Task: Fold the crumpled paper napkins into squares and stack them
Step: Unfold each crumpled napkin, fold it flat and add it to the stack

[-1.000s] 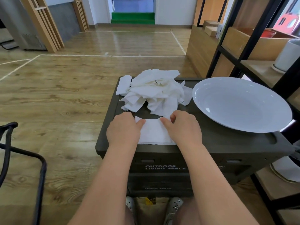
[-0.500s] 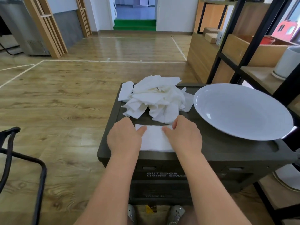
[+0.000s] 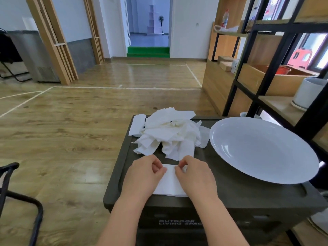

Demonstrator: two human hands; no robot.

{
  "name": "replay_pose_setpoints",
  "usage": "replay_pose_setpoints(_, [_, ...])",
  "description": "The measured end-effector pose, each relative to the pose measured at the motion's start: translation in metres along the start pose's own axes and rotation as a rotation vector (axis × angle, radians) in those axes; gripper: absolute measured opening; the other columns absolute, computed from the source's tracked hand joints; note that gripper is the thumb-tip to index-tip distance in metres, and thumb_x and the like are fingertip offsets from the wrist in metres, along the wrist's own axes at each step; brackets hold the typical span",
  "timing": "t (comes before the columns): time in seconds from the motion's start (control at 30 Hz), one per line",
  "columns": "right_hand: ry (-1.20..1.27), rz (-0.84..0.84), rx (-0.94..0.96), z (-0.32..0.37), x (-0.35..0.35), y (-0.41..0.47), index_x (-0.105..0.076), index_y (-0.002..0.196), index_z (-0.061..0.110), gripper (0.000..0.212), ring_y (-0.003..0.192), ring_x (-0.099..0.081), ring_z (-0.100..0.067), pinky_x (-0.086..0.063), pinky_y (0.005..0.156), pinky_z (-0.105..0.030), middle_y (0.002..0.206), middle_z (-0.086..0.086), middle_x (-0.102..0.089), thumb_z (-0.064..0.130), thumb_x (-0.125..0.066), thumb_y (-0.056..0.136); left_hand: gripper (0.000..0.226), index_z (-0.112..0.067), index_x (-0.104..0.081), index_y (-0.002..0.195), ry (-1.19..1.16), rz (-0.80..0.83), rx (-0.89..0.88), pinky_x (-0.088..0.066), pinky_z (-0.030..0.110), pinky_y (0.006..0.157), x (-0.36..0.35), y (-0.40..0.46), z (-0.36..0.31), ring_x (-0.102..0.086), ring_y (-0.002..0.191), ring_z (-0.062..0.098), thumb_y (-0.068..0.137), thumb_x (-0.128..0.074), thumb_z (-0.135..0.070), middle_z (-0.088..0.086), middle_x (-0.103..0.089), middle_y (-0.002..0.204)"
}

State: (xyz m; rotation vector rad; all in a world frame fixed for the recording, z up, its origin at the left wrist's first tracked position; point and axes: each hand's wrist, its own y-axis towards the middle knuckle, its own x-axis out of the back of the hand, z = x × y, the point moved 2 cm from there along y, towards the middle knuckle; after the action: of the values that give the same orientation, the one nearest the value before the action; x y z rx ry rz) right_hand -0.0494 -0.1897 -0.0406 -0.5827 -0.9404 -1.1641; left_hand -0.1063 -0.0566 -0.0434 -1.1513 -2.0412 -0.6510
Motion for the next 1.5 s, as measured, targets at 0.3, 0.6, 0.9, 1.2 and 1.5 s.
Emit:
replay_pose_setpoints(0.3, [0.155,-0.067,-0.029,-0.001,0.004,0.007,-0.059,0.094,0.032,0.012,0.065,-0.05,0.002,-0.031,0.055,-0.005,0.075,0.019,-0.049,0.044,-0.055,0.091,0.022,-0.029,-0.06,0.097,-0.064,-0.309,-0.178,-0.043,0.023,0.069,0.028,0.037,-0.025,-0.052,0.084,0.007,0.079,-0.072,-0.034,-0.015,-0.057,0.093])
replay_pose_setpoints(0.6, [0.22,-0.104,-0.008,-0.003,0.009,0.013,-0.056,0.084,0.031,0.012,0.065,-0.055,-0.001,-0.039,0.056,-0.008,0.07,0.017,-0.054,0.041,-0.057,0.09,0.009,-0.025,-0.068,0.096,0.068,-0.313,-0.254,-0.034,0.019,0.073,0.008,0.052,-0.032,-0.049,0.097,0.011,0.089,-0.062,-0.028,-0.01,-0.062,0.101])
replay_pose_setpoints(0.9, [0.561,-0.168,-0.052,-0.005,0.016,0.016,-0.059,0.082,0.03,0.008,0.062,-0.054,-0.005,-0.037,0.054,-0.008,0.067,0.009,-0.057,0.034,-0.061,0.089,0.005,-0.025,-0.066,0.089,-0.147,-0.458,-0.379,-0.035,0.006,0.07,0.04,0.033,-0.046,-0.053,0.085,-0.002,0.091,-0.061,-0.025,-0.018,-0.062,0.09])
replay_pose_setpoints(1.2, [0.992,-0.009,0.034,-0.003,0.028,0.016,-0.05,0.126,0.043,0.044,0.107,-0.059,-0.003,-0.052,0.085,-0.023,0.121,0.021,-0.059,0.041,-0.065,0.085,0.011,-0.028,-0.059,0.086,-0.617,-0.211,-0.243,-0.041,0.03,0.062,0.065,0.001,-0.048,-0.053,0.066,0.018,0.095,-0.053,-0.026,0.005,-0.063,0.076])
replay_pose_setpoints(1.5, [1.113,0.12,-0.24,-0.006,0.024,0.001,-0.071,0.089,0.026,0.009,0.095,-0.066,-0.011,-0.054,0.089,-0.037,0.095,0.01,-0.072,0.027,-0.062,0.091,0.036,-0.019,-0.068,0.104,-0.418,0.182,0.242,-0.044,0.019,0.064,0.039,-0.006,-0.009,-0.063,0.073,0.006,0.09,-0.055,-0.049,0.001,-0.067,0.103])
